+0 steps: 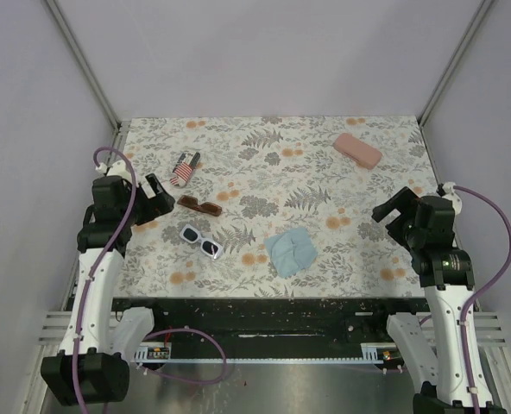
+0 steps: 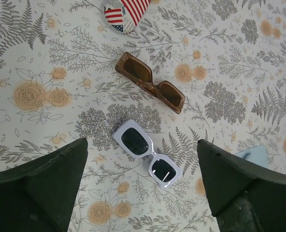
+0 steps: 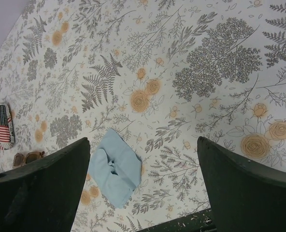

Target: Organize the sunglasses

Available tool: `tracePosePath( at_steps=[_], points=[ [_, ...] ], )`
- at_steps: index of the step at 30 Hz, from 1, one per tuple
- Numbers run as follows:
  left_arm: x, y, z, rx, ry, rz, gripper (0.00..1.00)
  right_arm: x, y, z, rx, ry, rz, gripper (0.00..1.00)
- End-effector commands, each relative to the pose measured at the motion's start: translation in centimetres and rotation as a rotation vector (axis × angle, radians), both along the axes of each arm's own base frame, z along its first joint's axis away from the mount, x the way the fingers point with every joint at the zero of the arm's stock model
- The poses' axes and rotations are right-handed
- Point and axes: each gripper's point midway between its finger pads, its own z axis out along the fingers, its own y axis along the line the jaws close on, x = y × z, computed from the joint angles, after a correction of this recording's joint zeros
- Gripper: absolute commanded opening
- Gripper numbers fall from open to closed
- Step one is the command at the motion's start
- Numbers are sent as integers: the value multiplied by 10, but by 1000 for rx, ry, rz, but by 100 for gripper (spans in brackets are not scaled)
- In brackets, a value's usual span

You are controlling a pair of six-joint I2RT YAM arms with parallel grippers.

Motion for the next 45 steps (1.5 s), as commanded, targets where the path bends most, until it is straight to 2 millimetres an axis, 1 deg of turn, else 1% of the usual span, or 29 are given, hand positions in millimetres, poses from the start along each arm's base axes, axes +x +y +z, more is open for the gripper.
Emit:
tracePosePath(
  at_steps=[1,3,5,6,8,9,10,13,14,16,17,18,19,21,22,23,25,26,27,29,31,36,39,42,45],
  points=[
    [9,-4,18,37,-65,-74,99,15,6,12,-14,-71,56,99],
    [17,-2,26,54,-102,-77,99,18,11,12,2,-83,79,99],
    [31,2,37,81,-158,-71,99,21,14,11,16,-90,88,100],
    [38,5,43,96,-175,-64,99,21,20,11,34,-93,121,100],
    [54,13,52,129,-186,-39,99,20,26,12,45,-105,154,99],
    [62,17,55,142,-179,-30,99,20,32,13,49,-113,193,99],
    [70,20,62,157,-184,-23,99,20,38,16,58,-127,233,99],
    [98,22,79,183,-187,-48,99,20,47,15,92,-131,274,99],
    [110,22,71,187,-154,-62,99,21,48,14,100,-127,277,99],
    [132,23,72,203,-129,-80,99,20,51,13,113,-124,287,99],
    [142,24,67,212,-104,-79,99,20,52,14,118,-125,291,99],
    [160,24,63,240,-82,-79,99,19,54,15,124,-133,300,99],
    [170,23,60,262,-75,-76,99,18,55,18,124,-144,309,100],
    [191,15,48,303,-46,-107,99,15,57,21,122,-160,323,99],
    [200,13,45,347,-32,-105,99,14,58,23,119,-166,330,100],
    [208,10,35,385,-2,-116,99,13,58,24,115,-171,334,99],
    [225,5,27,462,29,-134,99,11,59,26,113,-178,348,99],
    [230,2,19,481,55,-141,99,11,60,26,118,-177,350,99],
    [236,-1,6,511,88,-176,99,10,61,27,119,-182,356,99],
    [241,-8,-15,533,141,-221,99,8,63,25,126,-178,367,100],
    [247,-13,-30,545,165,-260,99,7,64,21,131,-169,371,99],
    [258,-13,-67,565,246,-298,99,8,65,19,129,-165,378,99],
    [263,-14,-84,565,274,-309,99,9,65,17,128,-159,384,99],
    [267,-15,-96,553,294,-327,99,11,66,15,132,-154,391,99],
    [269,-12,-110,555,335,-328,99,13,67,11,136,-147,398,99]
  ],
)
